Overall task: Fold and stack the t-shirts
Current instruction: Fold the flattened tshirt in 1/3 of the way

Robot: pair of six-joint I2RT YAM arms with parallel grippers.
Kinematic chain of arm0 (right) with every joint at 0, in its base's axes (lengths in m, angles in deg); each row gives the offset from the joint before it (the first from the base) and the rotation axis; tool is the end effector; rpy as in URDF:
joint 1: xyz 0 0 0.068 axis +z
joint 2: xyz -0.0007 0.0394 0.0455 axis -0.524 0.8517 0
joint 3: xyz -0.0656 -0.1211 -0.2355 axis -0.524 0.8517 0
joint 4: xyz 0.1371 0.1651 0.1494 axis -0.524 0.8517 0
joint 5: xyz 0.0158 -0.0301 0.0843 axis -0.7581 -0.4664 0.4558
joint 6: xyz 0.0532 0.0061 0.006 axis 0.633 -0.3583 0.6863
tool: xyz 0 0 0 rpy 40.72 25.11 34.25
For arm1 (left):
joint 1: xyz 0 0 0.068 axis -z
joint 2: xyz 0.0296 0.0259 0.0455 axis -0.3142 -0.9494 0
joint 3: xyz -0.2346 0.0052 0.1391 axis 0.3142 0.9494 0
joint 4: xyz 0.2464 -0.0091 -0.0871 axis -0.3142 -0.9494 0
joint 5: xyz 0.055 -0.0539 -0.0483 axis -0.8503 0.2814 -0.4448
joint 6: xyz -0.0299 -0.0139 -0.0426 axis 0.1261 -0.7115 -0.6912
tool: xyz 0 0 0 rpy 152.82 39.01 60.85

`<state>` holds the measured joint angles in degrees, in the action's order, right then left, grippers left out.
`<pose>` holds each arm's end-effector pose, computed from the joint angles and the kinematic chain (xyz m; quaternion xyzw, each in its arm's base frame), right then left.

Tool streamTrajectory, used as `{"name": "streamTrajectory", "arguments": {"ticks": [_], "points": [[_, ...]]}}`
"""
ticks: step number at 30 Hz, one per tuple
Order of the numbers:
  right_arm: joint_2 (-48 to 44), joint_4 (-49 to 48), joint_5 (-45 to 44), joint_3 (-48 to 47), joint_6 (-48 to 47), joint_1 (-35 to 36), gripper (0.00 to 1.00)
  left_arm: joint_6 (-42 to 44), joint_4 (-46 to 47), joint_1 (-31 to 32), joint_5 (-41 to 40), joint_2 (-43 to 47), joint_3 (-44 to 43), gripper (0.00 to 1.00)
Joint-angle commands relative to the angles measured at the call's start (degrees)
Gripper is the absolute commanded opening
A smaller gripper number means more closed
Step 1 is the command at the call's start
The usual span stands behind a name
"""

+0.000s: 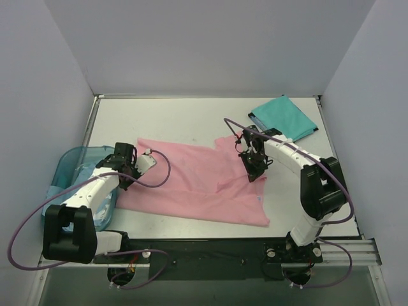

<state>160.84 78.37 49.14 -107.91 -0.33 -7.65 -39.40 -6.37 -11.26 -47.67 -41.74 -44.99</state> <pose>0.3059 0.1424 0.2016 -0.1952 0.9593 0.1230 0.1626 0.2286 -0.0231 0.1928 0.3926 0.8947 0.1272 0.1710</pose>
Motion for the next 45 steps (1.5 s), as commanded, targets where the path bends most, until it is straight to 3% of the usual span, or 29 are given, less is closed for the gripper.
{"name": "streamTrajectory", "arguments": {"ticks": [1,4,5,6,7,8,9,10,12,16,20,29,30,32,33,36,42,45], "points": [[0.6,2.4,-3.1,-1.8,0.6,-0.7,0.00,0.4,2.6,-0.1,-0.5,-0.3,-0.1,0.00],[0.5,2.1,-4.0,-1.9,1.7,-0.9,0.00,0.5,2.9,0.2,0.1,-0.2,-0.7,0.00],[0.4,2.3,-4.4,-2.4,2.1,-0.9,0.06,0.5,2.7,0.2,0.4,-0.2,-0.9,0.12],[0.5,2.4,-4.8,-2.7,3.1,-0.9,0.21,0.4,2.5,0.2,0.6,-0.4,-1.5,0.39],[0.3,2.8,-5.1,-3.5,3.7,-0.9,0.32,0.2,2.3,0.3,0.9,-0.4,-1.7,0.48],[-0.1,3.2,-7.0,-3.9,6.1,-0.9,0.44,-0.2,2.0,0.3,1.0,-0.4,-3.0,0.62],[-0.8,4.2,-8.4,-4.4,7.7,-1.1,0.50,-0.8,0.8,0.3,1.3,-0.3,-3.8,0.65],[-2.4,4.7,-9.4,-4.4,10.4,-1.8,0.68,-1.3,0.1,0.3,1.6,-0.1,-6.1,0.68],[-6.6,6.5,-12.5,-3.0,16.3,-3.5,0.74,-2.1,-2.2,0.4,3.7,0.8,-9.4,0.70],[-17.8,8.2,-10.1,5.8,27.0,-6.5,0.68,-0.3,-10.4,2.8,11.7,3.0,-14.1,0.66],[-26.2,8.5,-5.1,16.8,34.9,-6.5,0.67,5.9,-19.1,10.9,16.8,5.9,-9.0,0.57],[-28.0,2.7,1.8,33.2,40.2,-7.1,0.65,10.8,-17.3,13.5,15.5,7.7,0.7,0.62],[-27.1,0.7,2.2,35.0,40.5,-7.2,0.62,10.0,-16.7,13.5,15.3,7.7,0.6,0.62],[-25.9,-1.9,3.8,36.9,40.9,-8.2,0.46,8.7,-16.6,13.5,15.7,7.6,0.0,0.62],[-25.5,-2.6,4.1,37.3,40.7,-9.3,0.30,8.3,-16.8,13.5,16.0,7.5,-0.9,0.62],[-24.5,-3.4,4.7,37.4,39.7,-11.9,0.02,6.1,-17.7,13.5,17.1,7.4,-3.0,0.62],[-26.8,-2.8,6.6,38.2,35.8,-23.7,0.00,-1.6,-16.4,13.3,17.9,5.1,-8.4,0.62],[-28.4,-2.1,8.1,39.6,34.0,-33.8,0.00,-8.8,-15.1,12.7,16.9,1.9,-12.2,0.62]]}}
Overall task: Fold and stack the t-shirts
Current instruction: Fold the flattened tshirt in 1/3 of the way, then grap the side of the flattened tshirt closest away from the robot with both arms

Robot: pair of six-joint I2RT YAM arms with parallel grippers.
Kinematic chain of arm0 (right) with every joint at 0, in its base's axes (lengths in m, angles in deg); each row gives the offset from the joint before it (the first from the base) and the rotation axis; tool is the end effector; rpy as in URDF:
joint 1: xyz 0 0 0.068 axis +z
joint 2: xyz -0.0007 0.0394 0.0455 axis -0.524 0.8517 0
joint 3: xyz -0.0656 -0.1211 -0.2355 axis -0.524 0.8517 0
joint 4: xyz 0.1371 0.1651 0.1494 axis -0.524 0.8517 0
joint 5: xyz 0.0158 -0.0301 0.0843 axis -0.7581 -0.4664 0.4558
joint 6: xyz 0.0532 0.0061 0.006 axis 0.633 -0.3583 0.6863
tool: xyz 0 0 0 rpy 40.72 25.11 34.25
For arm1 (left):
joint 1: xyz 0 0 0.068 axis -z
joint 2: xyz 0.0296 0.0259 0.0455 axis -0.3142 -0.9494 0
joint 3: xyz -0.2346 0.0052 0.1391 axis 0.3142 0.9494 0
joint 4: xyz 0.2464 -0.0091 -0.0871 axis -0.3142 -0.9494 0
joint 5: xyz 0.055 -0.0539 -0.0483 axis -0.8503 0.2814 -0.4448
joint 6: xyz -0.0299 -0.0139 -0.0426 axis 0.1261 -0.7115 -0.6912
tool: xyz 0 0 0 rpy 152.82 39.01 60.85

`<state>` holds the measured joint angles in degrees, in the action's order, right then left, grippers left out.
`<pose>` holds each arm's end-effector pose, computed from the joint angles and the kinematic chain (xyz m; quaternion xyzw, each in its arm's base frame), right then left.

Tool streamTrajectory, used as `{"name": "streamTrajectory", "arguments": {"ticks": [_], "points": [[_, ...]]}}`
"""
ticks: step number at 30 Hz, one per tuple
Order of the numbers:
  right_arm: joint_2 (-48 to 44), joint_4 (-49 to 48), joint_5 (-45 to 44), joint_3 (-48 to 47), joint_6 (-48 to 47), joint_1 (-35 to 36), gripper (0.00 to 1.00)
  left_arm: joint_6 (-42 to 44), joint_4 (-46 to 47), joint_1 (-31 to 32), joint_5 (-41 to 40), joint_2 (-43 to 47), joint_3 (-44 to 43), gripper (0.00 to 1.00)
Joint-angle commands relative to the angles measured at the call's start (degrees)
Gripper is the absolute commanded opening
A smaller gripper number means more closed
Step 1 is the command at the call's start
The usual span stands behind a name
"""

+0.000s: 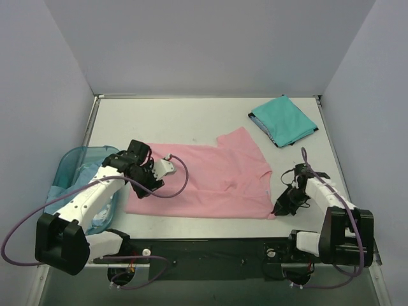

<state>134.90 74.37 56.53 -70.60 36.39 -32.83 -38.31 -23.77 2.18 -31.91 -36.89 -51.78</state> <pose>0.1870 0.0064 0.1412 0.3244 0.9265 0.1785 0.0676 0.1933 -0.0772 0.2319 0.5283 0.8328 -0.0342 0.1619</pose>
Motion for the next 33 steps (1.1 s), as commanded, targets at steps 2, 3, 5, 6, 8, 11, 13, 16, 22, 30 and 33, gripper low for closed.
{"name": "streamTrajectory", "arguments": {"ticks": [2,3,5,6,8,11,13,16,22,30,33], "points": [[-2.9,1.7,0.1,2.2,-1.7,-12.7,0.00,-14.6,3.9,-1.3,-0.1,-5.7,-7.9,0.62],[-2.9,1.6,-0.4,2.2,-1.2,-16.2,0.00,-16.3,4.3,-1.8,-0.1,-7.3,-9.6,0.62],[-2.8,1.3,-1.1,2.4,-1.5,-21.4,0.00,-20.2,5.9,-3.3,0.4,-9.3,-12.1,0.62],[-2.6,1.6,-1.2,2.7,-1.8,-23.5,0.00,-22.7,7.1,-4.4,0.7,-9.9,-12.9,0.62],[-2.6,1.7,-0.2,2.2,-2.4,-26.9,0.00,-25.3,8.7,-6.2,1.0,-12.2,-15.0,0.62],[-1.8,3.0,-0.4,0.2,-3.4,-27.6,0.52,-25.6,9.9,-7.5,1.0,-15.9,-17.9,0.63],[-2.9,4.4,-1.8,-2.1,-3.4,-27.4,0.63,-24.7,10.3,-8.7,1.4,-18.7,-19.7,0.66],[-6.2,4.9,-5.4,-9.1,-3.9,-25.7,0.72,-23.2,9.3,-10.9,1.7,-21.8,-23.7,0.69],[-1.0,-1.2,-15.8,-28.8,-17.9,-6.0,0.71,-21.5,10.0,-14.5,1.8,-28.4,-31.0,0.71],[34.0,3.0,-8.4,-65.2,-37.8,4.7,0.64,-17.5,7.7,-15.0,5.9,-38.2,-39.7,0.61],[48.1,7.6,-7.0,-81.3,-41.3,6.6,0.62,-15.4,6.7,-15.0,7.4,-40.4,-41.3,0.61]]}}
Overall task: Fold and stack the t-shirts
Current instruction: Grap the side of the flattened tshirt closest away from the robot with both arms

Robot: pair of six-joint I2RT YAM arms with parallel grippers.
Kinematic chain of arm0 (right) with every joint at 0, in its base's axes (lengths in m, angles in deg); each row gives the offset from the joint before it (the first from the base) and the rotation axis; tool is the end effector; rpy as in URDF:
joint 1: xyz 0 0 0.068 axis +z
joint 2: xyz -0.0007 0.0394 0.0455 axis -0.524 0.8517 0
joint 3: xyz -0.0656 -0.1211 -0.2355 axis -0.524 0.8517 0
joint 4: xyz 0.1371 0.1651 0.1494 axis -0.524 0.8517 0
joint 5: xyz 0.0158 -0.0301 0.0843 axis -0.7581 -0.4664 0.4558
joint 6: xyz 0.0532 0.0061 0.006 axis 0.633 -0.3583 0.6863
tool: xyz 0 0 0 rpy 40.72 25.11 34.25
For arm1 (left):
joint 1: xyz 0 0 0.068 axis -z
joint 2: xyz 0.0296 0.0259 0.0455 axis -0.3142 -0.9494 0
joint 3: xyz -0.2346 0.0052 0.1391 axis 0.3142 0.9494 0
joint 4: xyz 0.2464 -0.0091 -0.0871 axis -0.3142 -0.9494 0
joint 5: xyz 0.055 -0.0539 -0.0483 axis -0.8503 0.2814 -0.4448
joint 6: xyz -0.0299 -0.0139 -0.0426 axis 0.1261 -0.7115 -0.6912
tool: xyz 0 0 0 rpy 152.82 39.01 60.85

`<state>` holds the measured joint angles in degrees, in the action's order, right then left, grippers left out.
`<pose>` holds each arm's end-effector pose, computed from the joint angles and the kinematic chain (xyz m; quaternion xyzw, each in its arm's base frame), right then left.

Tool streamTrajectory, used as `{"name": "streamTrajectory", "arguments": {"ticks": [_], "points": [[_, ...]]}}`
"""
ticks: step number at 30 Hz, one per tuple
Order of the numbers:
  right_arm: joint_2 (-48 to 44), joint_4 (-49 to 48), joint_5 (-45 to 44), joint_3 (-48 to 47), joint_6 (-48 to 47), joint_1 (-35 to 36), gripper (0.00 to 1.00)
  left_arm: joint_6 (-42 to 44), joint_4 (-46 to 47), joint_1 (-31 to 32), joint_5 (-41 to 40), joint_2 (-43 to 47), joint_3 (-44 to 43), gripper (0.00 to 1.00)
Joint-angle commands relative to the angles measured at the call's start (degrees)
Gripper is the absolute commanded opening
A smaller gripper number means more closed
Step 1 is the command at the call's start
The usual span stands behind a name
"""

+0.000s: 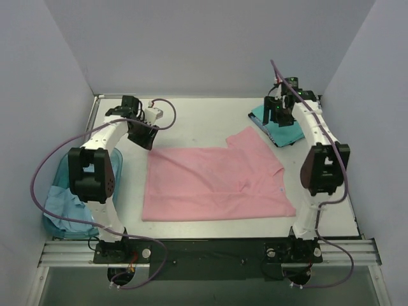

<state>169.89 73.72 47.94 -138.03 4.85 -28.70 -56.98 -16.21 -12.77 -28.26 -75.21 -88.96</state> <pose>0.4272 0.0269 0.3119 0.0110 0.9140 0.1045 0.3920 0.3896 -0.0447 0.2381 0.2715 0.9352 -0.0604 0.2194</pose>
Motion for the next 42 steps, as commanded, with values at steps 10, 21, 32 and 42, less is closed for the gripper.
{"name": "streamTrajectory", "arguments": {"ticks": [10,21,32,42], "points": [[38.5,15.0,-6.2,-38.3,-8.9,7.5,0.57,5.6,-5.3,-0.3,4.7,-9.2,-12.6,0.61],[39.9,18.4,1.1,-37.4,-9.3,6.9,0.00,16.4,-12.9,-0.8,10.3,-11.4,-18.2,0.69],[28.8,14.2,2.3,-31.3,-8.0,7.0,0.00,29.6,-35.1,0.5,13.7,-30.6,-39.2,0.80],[19.0,13.6,6.1,-24.7,-6.3,7.1,0.00,29.7,-28.4,1.6,6.0,-30.5,-31.9,0.55]]}}
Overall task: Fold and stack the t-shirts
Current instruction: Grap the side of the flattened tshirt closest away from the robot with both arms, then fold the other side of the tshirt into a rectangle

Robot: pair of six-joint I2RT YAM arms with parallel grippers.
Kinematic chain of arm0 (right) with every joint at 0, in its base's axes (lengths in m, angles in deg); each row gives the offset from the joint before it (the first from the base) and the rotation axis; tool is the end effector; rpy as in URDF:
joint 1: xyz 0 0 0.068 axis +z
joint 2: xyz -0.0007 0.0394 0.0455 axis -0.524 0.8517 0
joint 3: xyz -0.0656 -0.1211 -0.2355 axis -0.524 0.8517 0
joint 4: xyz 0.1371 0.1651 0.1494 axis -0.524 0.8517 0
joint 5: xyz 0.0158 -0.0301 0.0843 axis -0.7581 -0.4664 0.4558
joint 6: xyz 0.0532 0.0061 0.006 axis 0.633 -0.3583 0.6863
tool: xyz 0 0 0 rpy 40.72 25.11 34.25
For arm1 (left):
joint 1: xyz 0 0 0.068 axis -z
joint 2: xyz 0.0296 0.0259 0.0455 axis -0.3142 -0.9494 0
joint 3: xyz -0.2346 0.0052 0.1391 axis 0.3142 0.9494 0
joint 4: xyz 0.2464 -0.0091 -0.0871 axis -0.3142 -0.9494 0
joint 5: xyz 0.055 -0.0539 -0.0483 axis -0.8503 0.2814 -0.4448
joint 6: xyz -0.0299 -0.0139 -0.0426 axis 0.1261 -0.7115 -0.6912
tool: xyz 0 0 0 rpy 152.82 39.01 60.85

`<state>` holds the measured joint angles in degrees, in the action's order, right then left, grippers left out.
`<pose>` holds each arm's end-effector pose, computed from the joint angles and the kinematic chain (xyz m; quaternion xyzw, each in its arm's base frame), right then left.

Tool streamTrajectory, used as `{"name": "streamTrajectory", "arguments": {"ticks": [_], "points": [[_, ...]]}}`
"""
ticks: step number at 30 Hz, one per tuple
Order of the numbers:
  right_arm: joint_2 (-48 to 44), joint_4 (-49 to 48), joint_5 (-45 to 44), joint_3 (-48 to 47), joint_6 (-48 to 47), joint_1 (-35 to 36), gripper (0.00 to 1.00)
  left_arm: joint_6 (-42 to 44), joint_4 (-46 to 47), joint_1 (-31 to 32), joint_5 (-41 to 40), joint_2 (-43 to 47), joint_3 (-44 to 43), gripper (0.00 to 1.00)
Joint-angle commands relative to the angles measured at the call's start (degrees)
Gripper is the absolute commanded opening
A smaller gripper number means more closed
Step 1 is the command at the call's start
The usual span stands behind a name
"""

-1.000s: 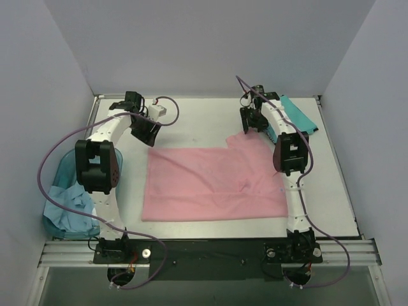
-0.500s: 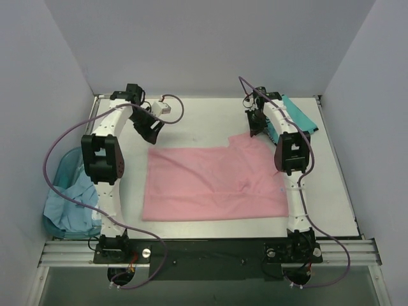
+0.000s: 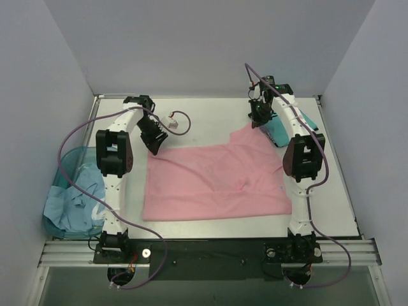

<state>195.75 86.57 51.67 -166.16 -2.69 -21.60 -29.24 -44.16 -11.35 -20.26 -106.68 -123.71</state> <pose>0.5053 0.0967 0.2501 -0.1119 0.9377 0.1282 0.3029 0.4633 -0.0683 0.1670 0.4857 0.8580 -0.1565 0.0585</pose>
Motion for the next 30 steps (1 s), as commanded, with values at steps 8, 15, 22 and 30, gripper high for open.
{"name": "streamTrajectory", "arguments": {"ticks": [8,15,22,30], "points": [[-19.5,-1.4,4.4,18.9,2.5,-0.2,0.00,4.5,-3.5,0.9,2.3,7.7,10.3,0.00],[-29.9,-1.6,4.8,30.5,5.2,-0.2,0.00,-0.2,3.2,1.0,4.4,19.5,14.6,0.00],[-43.6,-1.2,3.3,53.1,8.1,-0.8,0.00,2.9,8.3,4.1,-1.6,33.1,35.3,0.00],[-42.9,-4.5,2.9,64.3,13.8,-3.1,0.00,-0.1,11.3,7.2,-1.9,35.3,45.7,0.00]]}}
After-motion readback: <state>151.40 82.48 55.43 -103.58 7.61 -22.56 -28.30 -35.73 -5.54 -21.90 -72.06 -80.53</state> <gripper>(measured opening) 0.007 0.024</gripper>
